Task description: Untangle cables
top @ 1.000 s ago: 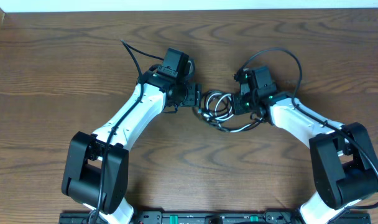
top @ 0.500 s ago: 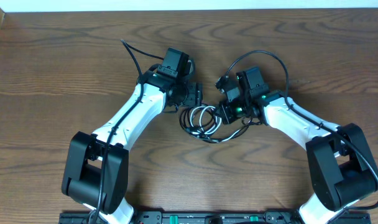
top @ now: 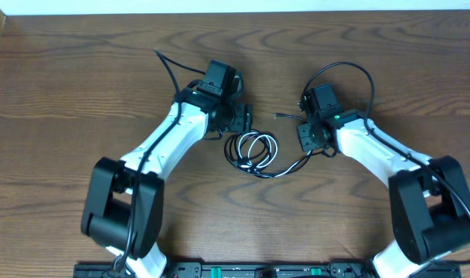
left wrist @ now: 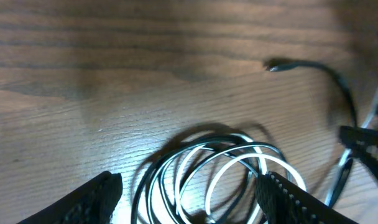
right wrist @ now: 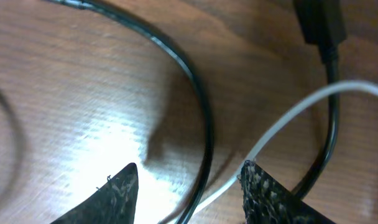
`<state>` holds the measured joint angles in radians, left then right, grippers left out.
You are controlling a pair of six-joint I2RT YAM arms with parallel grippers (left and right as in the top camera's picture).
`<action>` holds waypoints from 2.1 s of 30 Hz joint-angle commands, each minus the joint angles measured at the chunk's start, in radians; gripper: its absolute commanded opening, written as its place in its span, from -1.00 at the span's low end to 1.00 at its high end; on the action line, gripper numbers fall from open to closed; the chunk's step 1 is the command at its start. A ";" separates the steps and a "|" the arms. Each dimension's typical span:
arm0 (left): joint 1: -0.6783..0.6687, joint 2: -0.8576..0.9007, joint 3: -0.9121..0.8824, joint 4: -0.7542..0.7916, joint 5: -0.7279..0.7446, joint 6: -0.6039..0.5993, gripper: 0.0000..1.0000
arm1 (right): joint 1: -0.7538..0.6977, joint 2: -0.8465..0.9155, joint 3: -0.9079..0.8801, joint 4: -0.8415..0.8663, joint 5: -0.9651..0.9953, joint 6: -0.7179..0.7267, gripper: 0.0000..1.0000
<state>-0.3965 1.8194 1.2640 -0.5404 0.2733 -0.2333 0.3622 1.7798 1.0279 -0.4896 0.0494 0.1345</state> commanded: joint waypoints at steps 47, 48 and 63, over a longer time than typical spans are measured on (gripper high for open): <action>0.000 0.051 -0.017 -0.057 0.056 0.497 0.47 | 0.111 -0.090 -0.168 -0.019 -0.179 0.822 -0.72; 0.000 0.051 -0.017 -0.057 0.056 0.497 0.47 | 0.112 -0.090 -0.168 -0.020 -0.179 0.822 -0.74; 0.000 0.051 -0.017 -0.092 0.056 0.493 0.47 | -0.003 -0.090 -0.164 0.089 -0.170 0.552 -0.98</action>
<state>-0.3965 1.8633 1.2545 -0.6247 0.3168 0.2657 0.4091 1.6802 0.8673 -0.4370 -0.1364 0.8341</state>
